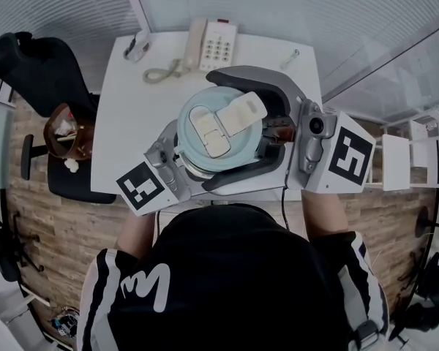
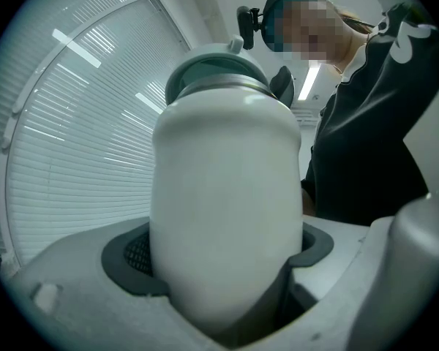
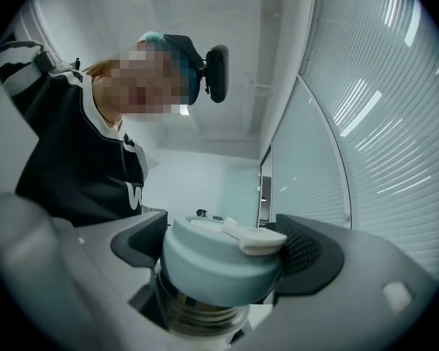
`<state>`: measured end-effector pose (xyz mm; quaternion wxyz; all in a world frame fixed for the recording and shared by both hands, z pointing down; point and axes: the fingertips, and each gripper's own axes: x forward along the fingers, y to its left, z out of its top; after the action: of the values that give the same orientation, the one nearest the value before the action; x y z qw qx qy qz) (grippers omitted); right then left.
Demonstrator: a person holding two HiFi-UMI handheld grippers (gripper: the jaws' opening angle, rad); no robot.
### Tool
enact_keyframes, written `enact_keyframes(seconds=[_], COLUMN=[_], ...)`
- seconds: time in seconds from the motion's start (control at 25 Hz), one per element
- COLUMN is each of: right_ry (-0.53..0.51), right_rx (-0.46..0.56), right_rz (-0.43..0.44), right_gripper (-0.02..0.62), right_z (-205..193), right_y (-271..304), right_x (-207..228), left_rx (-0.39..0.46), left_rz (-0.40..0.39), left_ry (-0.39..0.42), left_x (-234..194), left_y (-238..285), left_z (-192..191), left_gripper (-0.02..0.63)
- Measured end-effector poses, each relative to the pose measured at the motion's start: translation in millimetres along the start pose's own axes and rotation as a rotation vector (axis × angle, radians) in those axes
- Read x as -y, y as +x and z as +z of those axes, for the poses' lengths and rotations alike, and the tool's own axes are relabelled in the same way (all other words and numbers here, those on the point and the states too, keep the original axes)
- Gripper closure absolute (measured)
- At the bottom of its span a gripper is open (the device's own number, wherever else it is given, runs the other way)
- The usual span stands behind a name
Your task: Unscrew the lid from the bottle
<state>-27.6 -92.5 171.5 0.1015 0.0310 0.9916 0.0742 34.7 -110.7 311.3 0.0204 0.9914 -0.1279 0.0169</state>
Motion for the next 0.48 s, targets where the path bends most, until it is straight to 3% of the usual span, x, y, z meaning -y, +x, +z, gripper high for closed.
enact_keyframes(seconds=[0.48], right_ry=[0.047], right_rx=[-0.022], right_rz=[0.048], right_gripper=[0.133], right_z=[-29], right_y=[7], right_x=[-13], left_rx=[0.000], left_rz=[-0.006], left_ry=[0.017], left_x=[1], left_y=[-7], left_z=[-3], left_gripper=[0.138])
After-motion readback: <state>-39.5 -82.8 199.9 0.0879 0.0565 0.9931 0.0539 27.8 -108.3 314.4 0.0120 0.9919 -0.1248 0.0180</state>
